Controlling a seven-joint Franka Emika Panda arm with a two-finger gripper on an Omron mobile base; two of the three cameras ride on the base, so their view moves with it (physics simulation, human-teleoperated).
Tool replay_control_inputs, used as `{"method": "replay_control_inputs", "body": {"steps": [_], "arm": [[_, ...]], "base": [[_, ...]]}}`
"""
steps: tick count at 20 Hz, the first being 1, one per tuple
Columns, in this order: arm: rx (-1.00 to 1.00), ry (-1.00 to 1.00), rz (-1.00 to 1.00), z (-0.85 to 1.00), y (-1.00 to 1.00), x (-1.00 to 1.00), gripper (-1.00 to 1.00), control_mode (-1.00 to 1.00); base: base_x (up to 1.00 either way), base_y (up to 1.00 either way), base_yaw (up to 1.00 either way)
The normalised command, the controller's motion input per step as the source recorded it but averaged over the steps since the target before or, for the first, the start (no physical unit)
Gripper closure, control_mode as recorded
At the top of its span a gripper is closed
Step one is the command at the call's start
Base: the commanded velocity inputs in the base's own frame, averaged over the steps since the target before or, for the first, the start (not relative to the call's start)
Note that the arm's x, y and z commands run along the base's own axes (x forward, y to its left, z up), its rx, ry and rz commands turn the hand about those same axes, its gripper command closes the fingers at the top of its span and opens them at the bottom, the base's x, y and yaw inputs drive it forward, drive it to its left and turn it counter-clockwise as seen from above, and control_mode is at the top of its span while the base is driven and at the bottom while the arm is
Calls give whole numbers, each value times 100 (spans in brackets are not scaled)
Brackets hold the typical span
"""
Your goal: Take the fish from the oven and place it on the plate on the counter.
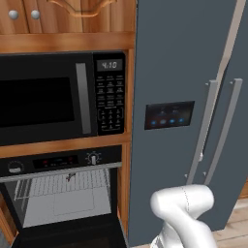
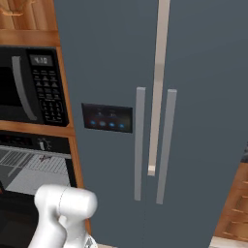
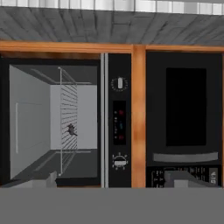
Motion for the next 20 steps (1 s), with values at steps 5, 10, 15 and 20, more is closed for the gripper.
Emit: {"method": "replay_control_inputs", "body": {"steps": [5, 10, 15, 20], "arm": [[5, 0, 0, 47, -29, 77, -100, -100], [2, 0, -1, 3, -42, 100, -100, -100], [6, 0, 0, 47, -49, 100, -100, -100], [9, 3, 0, 65, -50, 100, -100, -100]], "base": [[0, 0, 0], [0, 0, 0], [0, 0, 0], [0, 0, 0]]}}
